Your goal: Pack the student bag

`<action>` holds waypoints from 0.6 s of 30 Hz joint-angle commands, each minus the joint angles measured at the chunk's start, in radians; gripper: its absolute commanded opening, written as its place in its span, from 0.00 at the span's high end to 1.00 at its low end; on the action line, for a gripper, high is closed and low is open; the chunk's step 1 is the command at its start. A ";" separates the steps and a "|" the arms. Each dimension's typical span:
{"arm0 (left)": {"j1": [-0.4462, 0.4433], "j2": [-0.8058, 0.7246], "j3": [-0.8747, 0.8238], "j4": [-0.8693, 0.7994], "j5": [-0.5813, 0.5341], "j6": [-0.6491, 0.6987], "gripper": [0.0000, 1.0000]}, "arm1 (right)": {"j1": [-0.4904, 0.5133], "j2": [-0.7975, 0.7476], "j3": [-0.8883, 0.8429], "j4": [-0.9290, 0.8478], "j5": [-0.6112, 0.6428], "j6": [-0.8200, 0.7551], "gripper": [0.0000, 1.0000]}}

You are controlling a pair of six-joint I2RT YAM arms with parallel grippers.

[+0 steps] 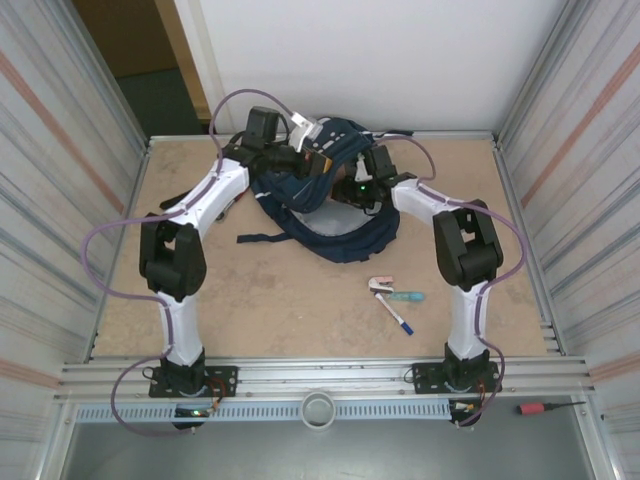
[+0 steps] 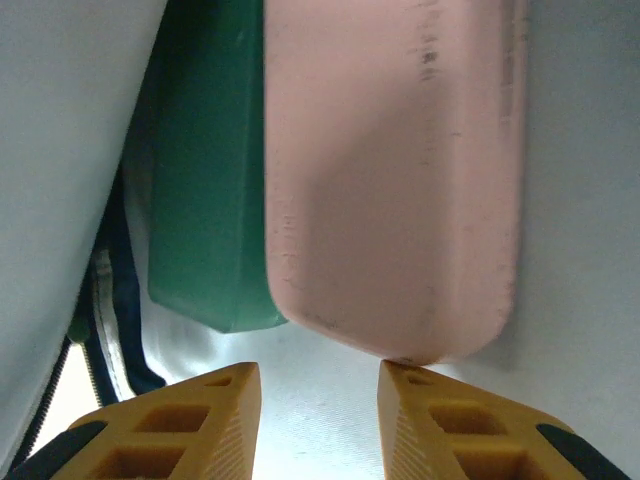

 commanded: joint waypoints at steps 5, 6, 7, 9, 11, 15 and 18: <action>-0.036 -0.067 -0.059 0.137 -0.014 -0.072 1.00 | -0.081 -0.328 -0.325 0.115 -0.097 0.002 0.47; -0.038 -0.065 -0.060 0.141 -0.012 -0.077 1.00 | -0.090 -0.377 -0.372 0.107 -0.077 -0.006 0.43; -0.041 -0.065 -0.063 0.143 -0.013 -0.078 1.00 | -0.103 -0.428 -0.425 0.096 -0.043 -0.014 0.38; -0.048 -0.068 -0.069 0.142 -0.025 -0.078 1.00 | -0.119 -0.506 -0.499 0.067 0.050 -0.029 0.30; -0.057 -0.076 -0.086 0.142 -0.037 -0.074 1.00 | -0.126 -0.546 -0.537 0.009 0.218 -0.033 0.23; -0.078 -0.100 -0.133 0.150 -0.092 -0.086 1.00 | -0.157 -0.495 -0.532 0.011 0.295 0.002 0.19; -0.106 -0.109 -0.158 0.162 -0.144 -0.112 1.00 | -0.171 -0.396 -0.472 0.071 0.177 0.019 0.32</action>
